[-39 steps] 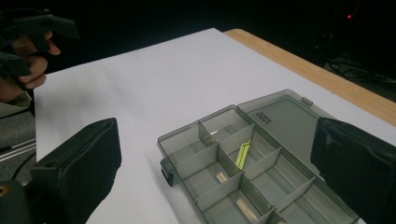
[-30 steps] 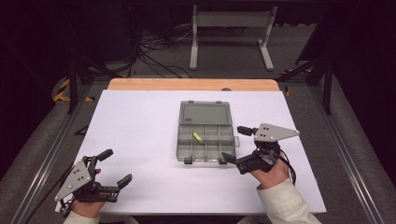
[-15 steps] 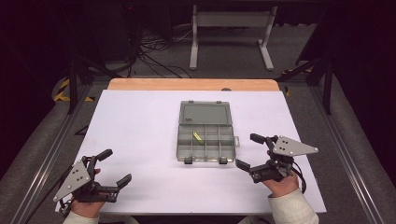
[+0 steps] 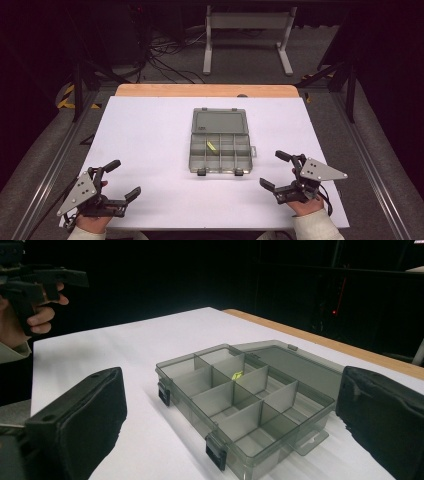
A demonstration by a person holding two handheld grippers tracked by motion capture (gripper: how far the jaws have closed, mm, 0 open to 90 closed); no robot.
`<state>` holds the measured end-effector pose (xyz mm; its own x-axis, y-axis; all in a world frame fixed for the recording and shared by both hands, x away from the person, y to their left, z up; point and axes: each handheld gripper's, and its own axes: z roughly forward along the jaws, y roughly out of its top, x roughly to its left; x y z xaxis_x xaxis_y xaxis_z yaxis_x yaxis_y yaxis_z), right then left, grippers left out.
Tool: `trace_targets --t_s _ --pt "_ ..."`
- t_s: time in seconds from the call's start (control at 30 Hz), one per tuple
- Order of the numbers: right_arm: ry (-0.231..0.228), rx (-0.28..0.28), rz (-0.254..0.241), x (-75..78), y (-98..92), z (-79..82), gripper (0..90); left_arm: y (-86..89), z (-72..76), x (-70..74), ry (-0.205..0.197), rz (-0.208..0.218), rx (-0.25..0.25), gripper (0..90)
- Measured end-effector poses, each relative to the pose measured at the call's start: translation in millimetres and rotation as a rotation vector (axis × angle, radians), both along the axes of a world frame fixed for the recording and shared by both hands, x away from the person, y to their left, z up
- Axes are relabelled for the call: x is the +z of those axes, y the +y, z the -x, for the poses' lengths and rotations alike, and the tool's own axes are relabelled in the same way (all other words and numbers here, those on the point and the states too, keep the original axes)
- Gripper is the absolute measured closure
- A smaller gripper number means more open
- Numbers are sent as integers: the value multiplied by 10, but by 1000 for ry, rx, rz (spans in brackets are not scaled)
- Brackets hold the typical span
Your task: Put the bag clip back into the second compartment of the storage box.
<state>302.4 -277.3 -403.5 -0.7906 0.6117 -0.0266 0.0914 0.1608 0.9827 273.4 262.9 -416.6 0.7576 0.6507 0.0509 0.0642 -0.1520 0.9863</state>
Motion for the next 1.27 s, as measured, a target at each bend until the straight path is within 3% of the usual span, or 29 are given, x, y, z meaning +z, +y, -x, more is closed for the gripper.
trace_targets --t_s 0.17,0.3,0.43,0.73,0.87,1.27 --pt "2 -26 -21 -143 -50 32 5 8 -9 -8 -1 -2 -4 6" --pt "-10 -52 -5 -239 -94 50 5 27 -24 -21 4 6 -6 5" --pt "13 -55 12 -328 -120 36 5 23 -27 -23 1 -2 -18 4" --pt "28 -71 42 -372 -114 5 5 66 -91 -70 27 5 -19 2" --pt "56 -93 55 -389 -123 -12 5 47 -89 -69 20 3 -25 2" --pt "55 -92 46 -383 -115 -17 5 59 -85 -63 27 15 -22 2"
